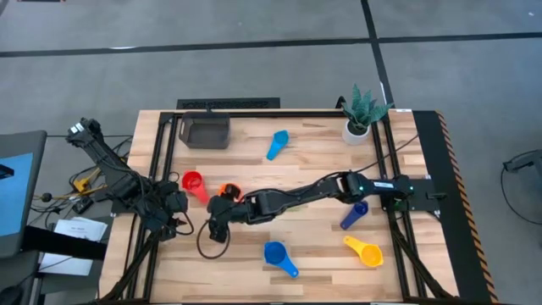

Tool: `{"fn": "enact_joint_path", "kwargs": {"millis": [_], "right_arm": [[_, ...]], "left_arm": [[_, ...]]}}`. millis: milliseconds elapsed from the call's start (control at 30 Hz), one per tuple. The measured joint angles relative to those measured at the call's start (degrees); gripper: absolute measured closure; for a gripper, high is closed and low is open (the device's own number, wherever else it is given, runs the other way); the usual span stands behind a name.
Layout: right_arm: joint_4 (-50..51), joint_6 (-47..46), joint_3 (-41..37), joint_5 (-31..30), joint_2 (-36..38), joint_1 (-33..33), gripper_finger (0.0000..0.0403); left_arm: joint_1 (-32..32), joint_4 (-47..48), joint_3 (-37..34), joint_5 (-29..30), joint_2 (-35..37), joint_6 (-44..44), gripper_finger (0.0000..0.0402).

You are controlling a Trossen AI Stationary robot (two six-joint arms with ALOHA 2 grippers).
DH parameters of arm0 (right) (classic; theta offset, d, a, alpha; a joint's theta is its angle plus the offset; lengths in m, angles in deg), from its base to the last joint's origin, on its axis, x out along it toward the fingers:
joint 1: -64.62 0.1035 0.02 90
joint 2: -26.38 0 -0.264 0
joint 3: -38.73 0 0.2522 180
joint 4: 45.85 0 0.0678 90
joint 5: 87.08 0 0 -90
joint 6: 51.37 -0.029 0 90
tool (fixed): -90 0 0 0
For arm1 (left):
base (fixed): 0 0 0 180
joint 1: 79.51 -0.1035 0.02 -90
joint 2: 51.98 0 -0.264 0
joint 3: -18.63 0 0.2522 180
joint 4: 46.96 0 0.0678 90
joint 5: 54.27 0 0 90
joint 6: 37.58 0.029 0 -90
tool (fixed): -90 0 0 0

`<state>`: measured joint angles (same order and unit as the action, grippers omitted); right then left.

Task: Nest measuring cups in basket
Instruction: Stack the red measuring cup on top of the orange measuring cup

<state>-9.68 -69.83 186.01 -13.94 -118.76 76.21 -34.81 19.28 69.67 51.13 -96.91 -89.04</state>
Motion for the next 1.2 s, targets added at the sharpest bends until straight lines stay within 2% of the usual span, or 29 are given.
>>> {"fn": "enact_joint_path", "kwargs": {"millis": [167, 500, 867, 1033, 1200], "right_arm": [[-2.96, 4.56, 0.26, 0.01, 0.0, -1.24, 0.0121], [-5.91, 12.4, 0.78, 0.23, 0.02, -4.08, 0.0121], [-13.28, 12.64, 0.78, 0.65, 0.02, -6.42, 0.0121], [-17.0, 10.98, 0.78, 5.82, -1.09, -7.84, 0.0121], [-18.83, 10.95, 0.72, 6.29, -3.22, -8.86, 0.0121]], "left_arm": [[0.01, 1.73, 0.0, -2.65, 0.01, -0.07, 0.0217], [0.01, 11.42, 3.53, -2.12, 0.09, -0.2, 0.0217], [-0.03, 15.45, 6.11, 0.89, 0.09, 0.22, 0.0217], [-0.03, 20.99, 8.67, 1.46, 0.09, -1.64, 0.0217], [-0.03, 27.08, 9.73, 1.35, 0.1, -6.17, 0.0217]]}}
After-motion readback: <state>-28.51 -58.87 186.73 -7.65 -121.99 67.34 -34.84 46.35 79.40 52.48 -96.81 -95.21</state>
